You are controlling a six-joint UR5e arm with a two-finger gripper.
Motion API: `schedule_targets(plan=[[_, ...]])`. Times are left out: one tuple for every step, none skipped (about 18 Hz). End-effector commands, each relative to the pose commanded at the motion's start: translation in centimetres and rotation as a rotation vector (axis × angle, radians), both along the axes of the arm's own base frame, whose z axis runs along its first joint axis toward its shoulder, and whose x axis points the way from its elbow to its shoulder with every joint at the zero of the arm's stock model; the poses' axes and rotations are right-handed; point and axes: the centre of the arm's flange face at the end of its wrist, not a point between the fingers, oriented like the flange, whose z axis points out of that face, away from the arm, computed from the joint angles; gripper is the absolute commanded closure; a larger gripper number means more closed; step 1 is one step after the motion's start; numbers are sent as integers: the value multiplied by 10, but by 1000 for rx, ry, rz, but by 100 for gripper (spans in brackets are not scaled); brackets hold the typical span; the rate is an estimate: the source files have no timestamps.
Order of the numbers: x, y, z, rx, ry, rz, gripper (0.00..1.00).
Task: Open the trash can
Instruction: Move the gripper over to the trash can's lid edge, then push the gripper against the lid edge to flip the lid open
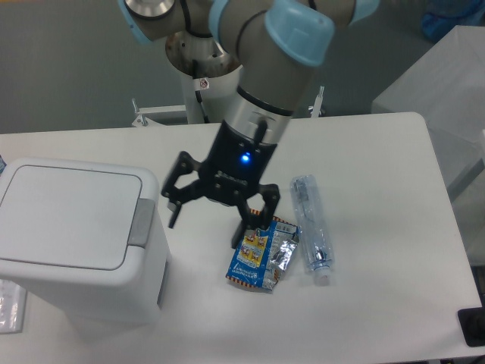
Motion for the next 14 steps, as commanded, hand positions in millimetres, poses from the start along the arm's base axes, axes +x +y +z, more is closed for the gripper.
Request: schedule_targets(plan=[[1, 0, -5, -6, -7, 0, 0], [2, -2, -3, -3, -3, 0, 0], [3, -2, -6, -7, -8, -2, 0], [4, -1, -10, -11, -13, -3, 0], [7, 2, -13, -12, -12, -10, 0], [9, 3, -17, -9, -8, -13, 0], [10, 3, -20, -4, -3, -15, 0], [10, 3, -22, 1, 3, -15, 0], [10, 3, -22, 5, 8, -15, 0], [11, 4, -24, 3, 6, -16, 0], [14, 7, -26, 1, 3, -24, 0], [16, 7, -29, -5, 1, -24, 0], [17, 7, -33, -21, 8, -22, 0], [21, 11, -37, -42, 23, -25, 0]])
